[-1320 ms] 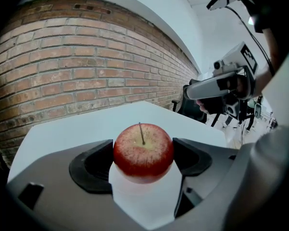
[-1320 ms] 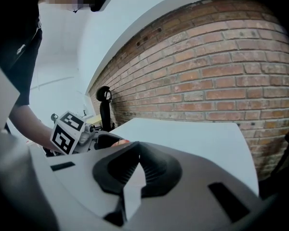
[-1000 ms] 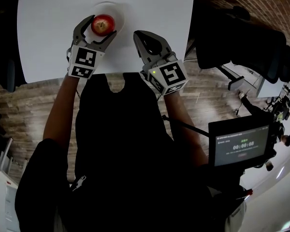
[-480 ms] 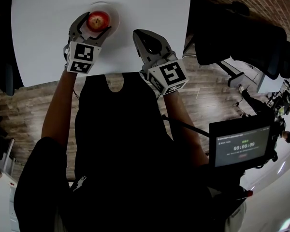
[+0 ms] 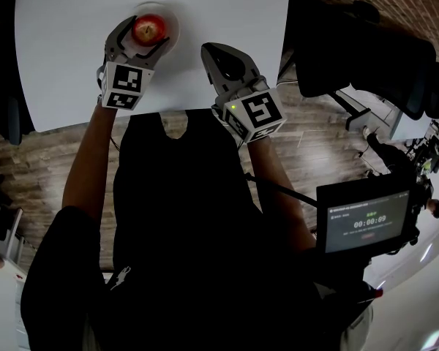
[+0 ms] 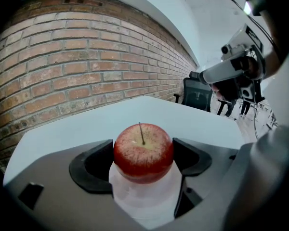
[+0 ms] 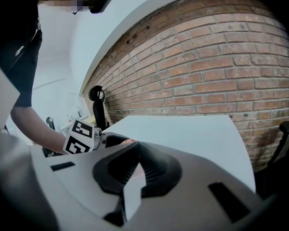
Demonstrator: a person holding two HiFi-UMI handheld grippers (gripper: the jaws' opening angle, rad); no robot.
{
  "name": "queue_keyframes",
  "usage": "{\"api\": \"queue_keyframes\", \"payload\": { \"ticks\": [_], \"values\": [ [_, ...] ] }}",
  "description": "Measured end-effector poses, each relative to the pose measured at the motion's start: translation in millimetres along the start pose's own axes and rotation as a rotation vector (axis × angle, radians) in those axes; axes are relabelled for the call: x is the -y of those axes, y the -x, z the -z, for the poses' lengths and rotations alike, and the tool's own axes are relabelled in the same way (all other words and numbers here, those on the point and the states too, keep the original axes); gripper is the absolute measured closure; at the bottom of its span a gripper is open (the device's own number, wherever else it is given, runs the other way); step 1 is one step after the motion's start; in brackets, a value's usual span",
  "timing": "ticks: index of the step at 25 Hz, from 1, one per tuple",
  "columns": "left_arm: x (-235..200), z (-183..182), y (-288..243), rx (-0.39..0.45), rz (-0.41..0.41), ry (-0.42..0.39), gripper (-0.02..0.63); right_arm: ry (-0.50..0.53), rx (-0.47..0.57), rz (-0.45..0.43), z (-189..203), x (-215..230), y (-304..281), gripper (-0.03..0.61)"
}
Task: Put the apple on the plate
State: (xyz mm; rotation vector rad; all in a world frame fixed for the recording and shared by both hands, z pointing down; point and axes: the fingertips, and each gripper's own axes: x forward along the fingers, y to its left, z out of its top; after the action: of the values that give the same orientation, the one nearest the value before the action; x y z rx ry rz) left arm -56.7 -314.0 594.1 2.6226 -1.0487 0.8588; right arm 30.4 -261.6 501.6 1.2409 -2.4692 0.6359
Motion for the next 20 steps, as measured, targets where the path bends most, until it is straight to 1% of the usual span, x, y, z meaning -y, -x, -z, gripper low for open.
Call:
{"api": "queue_keyframes", "payload": {
  "ticks": [4, 8, 12, 14, 20],
  "values": [
    [0.1, 9.8, -3.0, 0.003, 0.003, -0.017, 0.222, -0.002, 0.004, 0.005, -0.6, 1.6, 1.4, 0.574],
    [-0.1, 6.0, -1.7, -0.012, -0.003, 0.01, 0.222, -0.001, -0.003, 0.007, 1.4, 2.9, 1.9, 0.574],
    [-0.9, 7.9, -4.6, 0.015, -0.008, -0.005, 0.222, -0.004, -0.004, 0.006, 2.4, 2.6, 2.6, 0.574],
    [-1.8, 6.6, -5.6, 0.029, -0.011, 0.001, 0.222, -0.006, -0.007, 0.009, 3.2, 3.4, 2.9, 0.574],
    [-3.6, 6.4, -9.2, 0.019, -0.012, -0.009, 0.222, -0.003, 0.003, 0.011, 0.3, 4.3, 2.6, 0.574]
  ]
}}
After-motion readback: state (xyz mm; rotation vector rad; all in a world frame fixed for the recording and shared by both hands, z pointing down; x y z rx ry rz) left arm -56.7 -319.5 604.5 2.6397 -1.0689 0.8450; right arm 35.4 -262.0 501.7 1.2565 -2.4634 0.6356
